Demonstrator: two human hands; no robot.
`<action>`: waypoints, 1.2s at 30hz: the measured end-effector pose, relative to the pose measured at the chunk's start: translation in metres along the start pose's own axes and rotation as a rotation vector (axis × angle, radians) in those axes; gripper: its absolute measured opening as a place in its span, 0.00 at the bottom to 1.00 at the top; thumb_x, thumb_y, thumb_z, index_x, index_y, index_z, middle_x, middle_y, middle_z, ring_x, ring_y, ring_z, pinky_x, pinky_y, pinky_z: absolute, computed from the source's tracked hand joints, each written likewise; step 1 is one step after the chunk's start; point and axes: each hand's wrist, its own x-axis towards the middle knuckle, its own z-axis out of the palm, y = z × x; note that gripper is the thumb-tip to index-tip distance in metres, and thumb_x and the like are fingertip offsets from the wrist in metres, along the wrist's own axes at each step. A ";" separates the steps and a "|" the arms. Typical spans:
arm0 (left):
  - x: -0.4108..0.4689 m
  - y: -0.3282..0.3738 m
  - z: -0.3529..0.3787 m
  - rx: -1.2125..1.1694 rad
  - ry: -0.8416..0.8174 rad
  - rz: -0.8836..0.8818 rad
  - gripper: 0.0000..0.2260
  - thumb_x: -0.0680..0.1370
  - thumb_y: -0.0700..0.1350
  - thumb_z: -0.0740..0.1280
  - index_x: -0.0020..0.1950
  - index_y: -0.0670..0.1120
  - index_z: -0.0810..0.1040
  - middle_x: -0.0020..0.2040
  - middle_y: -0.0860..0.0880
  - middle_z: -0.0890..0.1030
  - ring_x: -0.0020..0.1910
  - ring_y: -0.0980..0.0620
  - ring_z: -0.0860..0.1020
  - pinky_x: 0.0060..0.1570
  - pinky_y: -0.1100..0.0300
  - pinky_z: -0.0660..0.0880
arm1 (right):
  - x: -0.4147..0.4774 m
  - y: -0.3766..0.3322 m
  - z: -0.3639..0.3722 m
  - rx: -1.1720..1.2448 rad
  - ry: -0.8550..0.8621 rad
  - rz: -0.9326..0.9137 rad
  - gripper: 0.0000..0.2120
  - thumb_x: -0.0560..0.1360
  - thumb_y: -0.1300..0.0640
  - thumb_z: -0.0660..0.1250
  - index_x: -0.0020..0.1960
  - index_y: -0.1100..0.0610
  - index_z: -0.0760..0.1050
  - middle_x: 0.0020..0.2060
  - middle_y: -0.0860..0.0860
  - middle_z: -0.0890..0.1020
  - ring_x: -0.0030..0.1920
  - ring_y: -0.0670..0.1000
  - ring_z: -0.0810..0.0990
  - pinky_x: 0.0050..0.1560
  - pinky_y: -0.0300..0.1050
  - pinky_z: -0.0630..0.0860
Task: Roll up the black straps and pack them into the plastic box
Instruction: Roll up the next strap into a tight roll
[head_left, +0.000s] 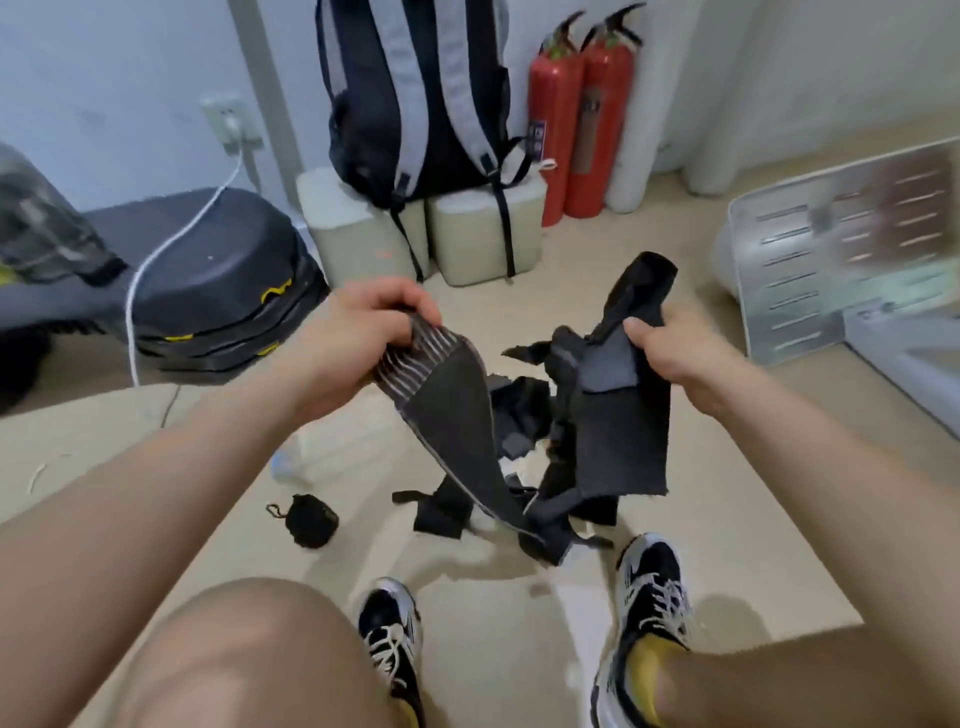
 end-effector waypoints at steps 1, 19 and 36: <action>-0.009 0.020 0.003 -0.035 0.019 0.045 0.19 0.73 0.25 0.54 0.40 0.46 0.78 0.34 0.50 0.77 0.31 0.53 0.73 0.29 0.63 0.67 | -0.005 -0.006 -0.009 -0.108 -0.022 -0.045 0.13 0.82 0.57 0.62 0.63 0.62 0.74 0.61 0.60 0.79 0.59 0.59 0.77 0.61 0.53 0.75; -0.001 0.092 0.029 -0.728 0.429 0.234 0.17 0.77 0.27 0.51 0.47 0.43 0.76 0.40 0.44 0.75 0.29 0.52 0.77 0.30 0.61 0.75 | -0.085 0.082 0.050 -0.103 -0.948 0.013 0.09 0.74 0.57 0.75 0.53 0.57 0.83 0.50 0.50 0.86 0.54 0.53 0.83 0.57 0.46 0.76; -0.049 -0.015 0.074 -0.062 -0.201 -0.226 0.25 0.74 0.53 0.74 0.68 0.54 0.71 0.56 0.53 0.85 0.55 0.54 0.83 0.57 0.50 0.75 | -0.060 -0.023 0.020 1.182 -0.291 0.279 0.18 0.85 0.57 0.55 0.67 0.67 0.72 0.58 0.64 0.82 0.57 0.62 0.83 0.43 0.53 0.83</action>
